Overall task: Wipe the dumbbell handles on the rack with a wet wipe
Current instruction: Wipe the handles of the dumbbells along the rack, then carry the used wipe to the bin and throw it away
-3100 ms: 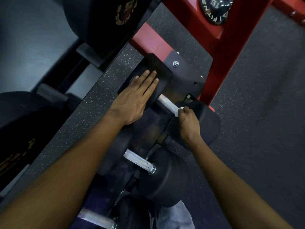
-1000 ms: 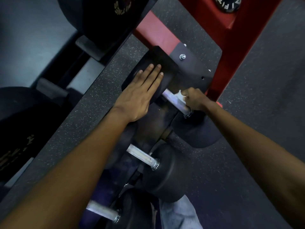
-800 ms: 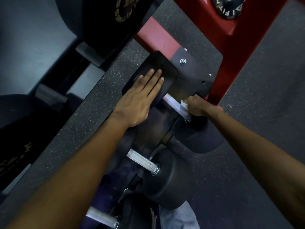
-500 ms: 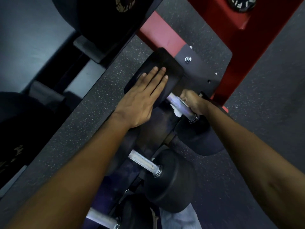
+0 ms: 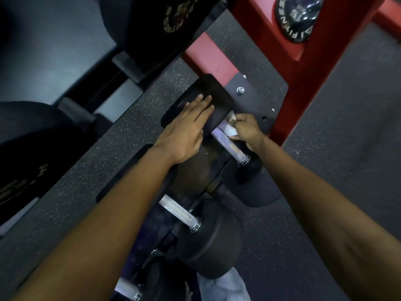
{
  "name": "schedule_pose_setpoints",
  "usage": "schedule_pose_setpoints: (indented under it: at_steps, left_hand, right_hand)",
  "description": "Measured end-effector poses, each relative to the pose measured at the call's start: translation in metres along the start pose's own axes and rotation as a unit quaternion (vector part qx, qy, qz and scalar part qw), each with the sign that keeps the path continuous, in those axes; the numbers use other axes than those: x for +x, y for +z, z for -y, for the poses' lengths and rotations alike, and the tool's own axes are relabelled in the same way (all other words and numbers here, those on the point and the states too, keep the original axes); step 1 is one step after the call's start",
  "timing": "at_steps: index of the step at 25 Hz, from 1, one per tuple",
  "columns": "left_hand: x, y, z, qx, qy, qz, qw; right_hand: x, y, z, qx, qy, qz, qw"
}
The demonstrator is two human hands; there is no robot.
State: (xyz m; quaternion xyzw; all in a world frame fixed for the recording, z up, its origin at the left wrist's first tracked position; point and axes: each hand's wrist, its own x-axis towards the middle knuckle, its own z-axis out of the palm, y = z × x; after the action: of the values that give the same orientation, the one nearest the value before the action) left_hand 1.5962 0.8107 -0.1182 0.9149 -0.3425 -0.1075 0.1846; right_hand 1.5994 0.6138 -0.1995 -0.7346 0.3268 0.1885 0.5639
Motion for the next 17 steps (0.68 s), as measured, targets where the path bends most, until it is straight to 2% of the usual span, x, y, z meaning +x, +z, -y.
schedule_pose_setpoints:
  at_steps: [2, 7, 9, 12, 15, 17]
  left_hand:
    - [-0.006, -0.003, -0.009, -0.057, -0.036, -0.027, 0.997]
    - [-0.041, -0.034, -0.028, -0.147, -0.131, -0.084, 0.977]
    - [-0.054, -0.058, -0.036, -0.163, -0.144, -0.110, 0.970]
    - [-0.074, -0.108, -0.058, -0.184, -0.142, -0.148, 0.961]
    - [-0.097, -0.161, -0.086, -0.204, -0.127, -0.191, 0.952]
    - [-0.118, -0.201, -0.107, -0.216, -0.111, -0.214, 0.946]
  right_hand:
    - [-0.021, -0.007, 0.009, 0.005, 0.015, 0.022, 1.000]
    - [-0.078, -0.030, 0.031, 0.009, -0.023, 0.005, 1.000]
    - [-0.108, -0.039, 0.046, -0.047, -0.067, -0.021, 0.996]
    - [-0.162, -0.049, 0.082, -0.164, -0.154, -0.108, 0.968]
    - [-0.232, -0.049, 0.127, -0.232, -0.253, -0.139, 0.929]
    - [-0.286, -0.046, 0.157, -0.237, -0.304, -0.153, 0.910]
